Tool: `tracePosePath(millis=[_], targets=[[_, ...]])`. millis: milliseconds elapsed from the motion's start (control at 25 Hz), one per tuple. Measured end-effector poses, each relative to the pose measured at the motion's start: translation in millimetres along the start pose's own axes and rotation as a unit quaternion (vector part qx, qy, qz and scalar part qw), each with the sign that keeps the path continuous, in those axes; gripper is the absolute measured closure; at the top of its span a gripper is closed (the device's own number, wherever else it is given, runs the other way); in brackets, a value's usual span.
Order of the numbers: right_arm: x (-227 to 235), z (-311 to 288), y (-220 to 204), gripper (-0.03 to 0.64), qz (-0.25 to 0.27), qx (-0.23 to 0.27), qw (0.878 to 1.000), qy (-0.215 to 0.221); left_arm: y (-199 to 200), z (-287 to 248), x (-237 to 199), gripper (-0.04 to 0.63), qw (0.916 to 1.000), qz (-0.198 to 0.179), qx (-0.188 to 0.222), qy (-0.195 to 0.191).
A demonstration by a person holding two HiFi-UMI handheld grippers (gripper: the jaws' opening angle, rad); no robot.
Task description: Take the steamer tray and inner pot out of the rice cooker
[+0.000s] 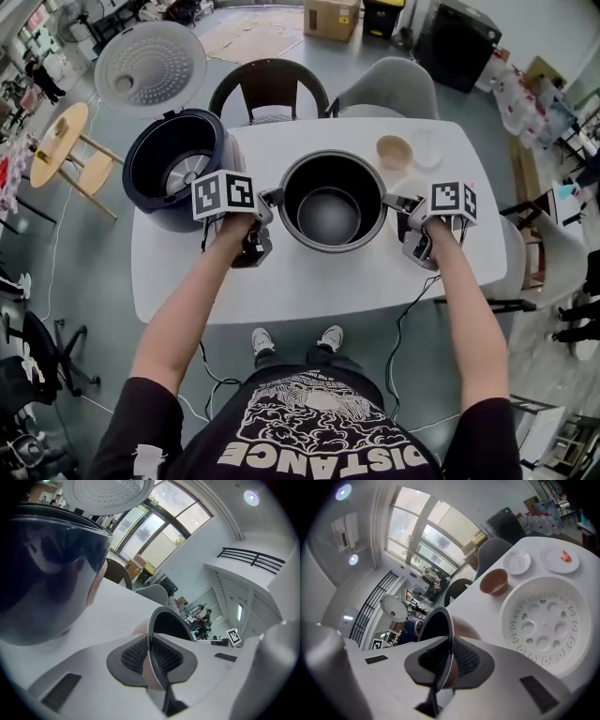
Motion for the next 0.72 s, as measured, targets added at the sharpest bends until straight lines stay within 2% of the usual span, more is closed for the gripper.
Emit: tracePosePath(millis=[160,440,720], targets=[[5,1,17,0.571,0.011,-0.017,1.000,0.011,8,-9,9,0.552,0.9999,0.008,0.012,0.004],[8,1,21,0.560,0.064,-0.056,0.996,0.007,7,-11,16,0.545,0.9998,-0.010,0.012,0.015],[-4,13,22,0.554,0.155,-0.073,0.984,-0.042,18,18,25,0.541,0.9950,-0.085,0.019,0.050]])
Point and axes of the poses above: the fingertips, and each gripper's own axes: z backward along the fingers, x to its right, y out of its top, the point moved 1 cm from there along z, backward along the fingers, and after that the axes turned 1 degree about -y, right-handed, at the moved point
